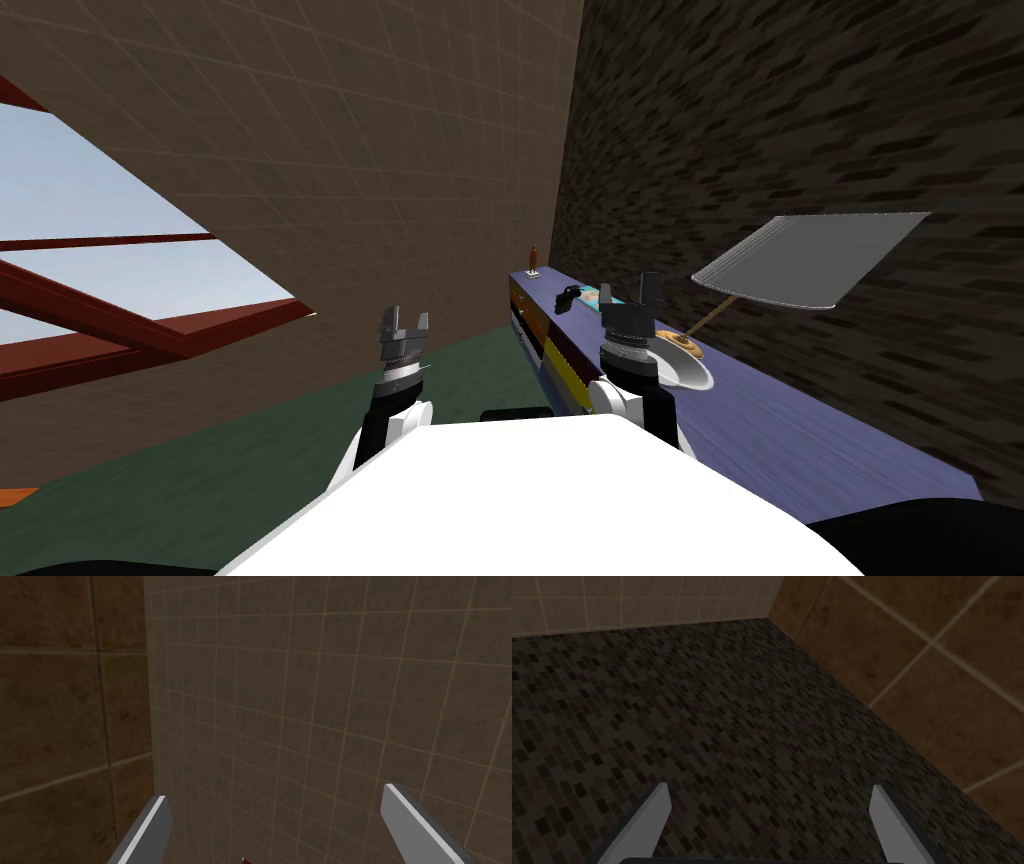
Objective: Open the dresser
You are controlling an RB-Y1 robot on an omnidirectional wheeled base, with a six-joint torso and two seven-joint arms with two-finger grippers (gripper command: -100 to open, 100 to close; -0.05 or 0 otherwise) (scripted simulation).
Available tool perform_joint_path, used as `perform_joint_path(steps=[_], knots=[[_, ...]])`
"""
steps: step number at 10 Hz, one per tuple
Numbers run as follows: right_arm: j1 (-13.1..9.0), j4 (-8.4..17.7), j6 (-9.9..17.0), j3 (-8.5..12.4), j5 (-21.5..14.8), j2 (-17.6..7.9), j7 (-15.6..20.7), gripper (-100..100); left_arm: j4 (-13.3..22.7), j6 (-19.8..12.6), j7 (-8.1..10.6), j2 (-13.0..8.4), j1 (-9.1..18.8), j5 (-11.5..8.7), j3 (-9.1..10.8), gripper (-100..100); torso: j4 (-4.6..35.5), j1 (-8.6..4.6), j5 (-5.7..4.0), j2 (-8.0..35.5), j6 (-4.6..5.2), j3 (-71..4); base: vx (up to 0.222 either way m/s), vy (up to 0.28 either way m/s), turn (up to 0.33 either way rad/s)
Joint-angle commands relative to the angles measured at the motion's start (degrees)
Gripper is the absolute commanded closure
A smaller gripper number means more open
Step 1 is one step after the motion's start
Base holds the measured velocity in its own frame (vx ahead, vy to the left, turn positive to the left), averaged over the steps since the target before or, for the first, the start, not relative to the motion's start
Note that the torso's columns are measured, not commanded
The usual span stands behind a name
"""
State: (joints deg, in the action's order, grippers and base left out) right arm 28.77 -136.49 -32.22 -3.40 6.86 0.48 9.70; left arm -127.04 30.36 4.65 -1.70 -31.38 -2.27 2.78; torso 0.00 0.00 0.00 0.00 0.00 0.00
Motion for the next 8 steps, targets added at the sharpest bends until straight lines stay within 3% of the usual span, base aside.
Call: perform_joint_path(steps=[1,8], knots=[[0.00,0.00,0.00,0.00,0.00,0.00,0.00,0,0.00,0.00,0.00,0.00,0.00,0.00,0.00,0,2.35,0.00,0.00,2.32,0.00,-4.67,0.000,0.000,0.000],[0.00,-0.02,0.00,0.00,0.00,0.00,0.00,0,-0.02,0.01,0.00,0.00,0.00,0.00,0.00,0,31.14,0.00,0.00,31.16,0.00,-62.27,0.000,0.000,0.000]])
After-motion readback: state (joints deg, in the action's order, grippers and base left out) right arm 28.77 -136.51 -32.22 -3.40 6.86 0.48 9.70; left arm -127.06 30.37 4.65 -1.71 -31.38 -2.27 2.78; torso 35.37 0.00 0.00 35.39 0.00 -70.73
